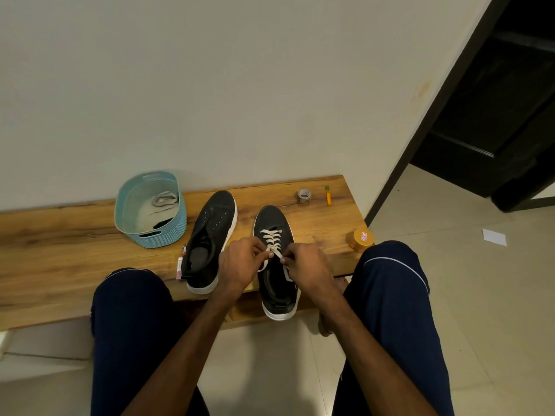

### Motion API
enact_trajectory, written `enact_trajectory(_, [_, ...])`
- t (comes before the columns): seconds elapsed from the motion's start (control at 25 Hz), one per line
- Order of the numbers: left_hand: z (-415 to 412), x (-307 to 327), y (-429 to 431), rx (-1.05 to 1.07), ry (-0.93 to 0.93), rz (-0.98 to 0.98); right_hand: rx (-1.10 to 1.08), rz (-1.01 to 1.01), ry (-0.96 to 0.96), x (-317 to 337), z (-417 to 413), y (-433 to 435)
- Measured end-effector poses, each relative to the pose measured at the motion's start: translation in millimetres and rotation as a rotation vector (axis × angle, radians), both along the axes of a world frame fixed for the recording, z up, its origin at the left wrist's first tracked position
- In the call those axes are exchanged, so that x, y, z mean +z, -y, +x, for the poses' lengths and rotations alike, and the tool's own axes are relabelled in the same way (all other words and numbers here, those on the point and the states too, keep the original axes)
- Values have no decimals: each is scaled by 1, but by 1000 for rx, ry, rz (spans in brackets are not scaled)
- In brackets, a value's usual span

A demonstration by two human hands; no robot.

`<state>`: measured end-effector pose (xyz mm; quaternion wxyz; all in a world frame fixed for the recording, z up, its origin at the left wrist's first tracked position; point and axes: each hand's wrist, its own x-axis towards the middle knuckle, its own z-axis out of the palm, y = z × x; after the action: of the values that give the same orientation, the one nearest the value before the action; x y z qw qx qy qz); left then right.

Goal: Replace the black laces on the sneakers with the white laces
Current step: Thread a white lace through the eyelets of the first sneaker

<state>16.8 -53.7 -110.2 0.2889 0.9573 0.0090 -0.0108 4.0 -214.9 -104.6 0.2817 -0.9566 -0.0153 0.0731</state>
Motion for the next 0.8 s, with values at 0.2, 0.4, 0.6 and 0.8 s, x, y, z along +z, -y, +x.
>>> enact_trajectory(0.2, [-11, 0, 0, 105, -222, -323, -61, 110, -101, -2, -4, -6])
enact_trajectory(0.4, [-16, 3, 12, 65, -86, 41, 80, -232, 29, 2, -12, -15])
enact_trajectory(0.6, [-18, -6, 17, -16, -46, 162, 13, -175, -10, -2, -9, -12])
enact_trajectory(0.8, [-20, -11, 20, 81, -14, 126, -75, -26, -121, -8, -9, -10])
